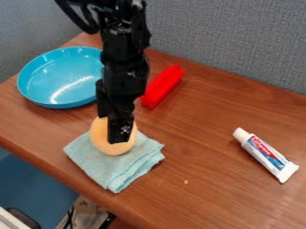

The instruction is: Put the yellow ball on the blue plate

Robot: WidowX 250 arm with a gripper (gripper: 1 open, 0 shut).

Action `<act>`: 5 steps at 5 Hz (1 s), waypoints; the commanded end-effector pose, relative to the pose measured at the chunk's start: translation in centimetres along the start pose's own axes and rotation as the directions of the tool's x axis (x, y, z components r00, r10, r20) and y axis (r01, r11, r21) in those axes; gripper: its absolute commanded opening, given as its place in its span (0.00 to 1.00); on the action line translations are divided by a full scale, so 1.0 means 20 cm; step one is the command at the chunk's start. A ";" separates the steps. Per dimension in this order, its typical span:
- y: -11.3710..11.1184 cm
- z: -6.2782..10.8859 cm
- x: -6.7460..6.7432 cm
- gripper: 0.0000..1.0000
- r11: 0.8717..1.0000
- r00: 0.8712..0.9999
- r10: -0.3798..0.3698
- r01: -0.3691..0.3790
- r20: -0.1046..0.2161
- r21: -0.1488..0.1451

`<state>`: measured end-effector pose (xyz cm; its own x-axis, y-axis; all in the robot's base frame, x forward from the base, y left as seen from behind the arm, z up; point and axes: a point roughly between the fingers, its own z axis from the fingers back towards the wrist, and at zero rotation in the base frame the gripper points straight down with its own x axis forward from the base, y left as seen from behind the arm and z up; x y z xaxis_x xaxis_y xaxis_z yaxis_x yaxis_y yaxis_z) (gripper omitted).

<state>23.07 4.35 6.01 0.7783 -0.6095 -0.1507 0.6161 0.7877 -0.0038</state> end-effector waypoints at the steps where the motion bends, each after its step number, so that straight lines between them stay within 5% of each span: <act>1: 0.01 -0.03 0.00 1.00 1.000 1.000 -0.019 0.019 -0.001 -0.007; 4: 0.04 -0.14 0.00 1.00 0.998 0.999 -0.034 0.034 -0.007 -0.056; 5: 0.04 -0.17 0.00 0.00 0.997 0.999 -0.035 0.035 -0.007 -0.069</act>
<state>23.91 5.37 3.73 0.7636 -0.6311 -0.1365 0.6331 0.7733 -0.0344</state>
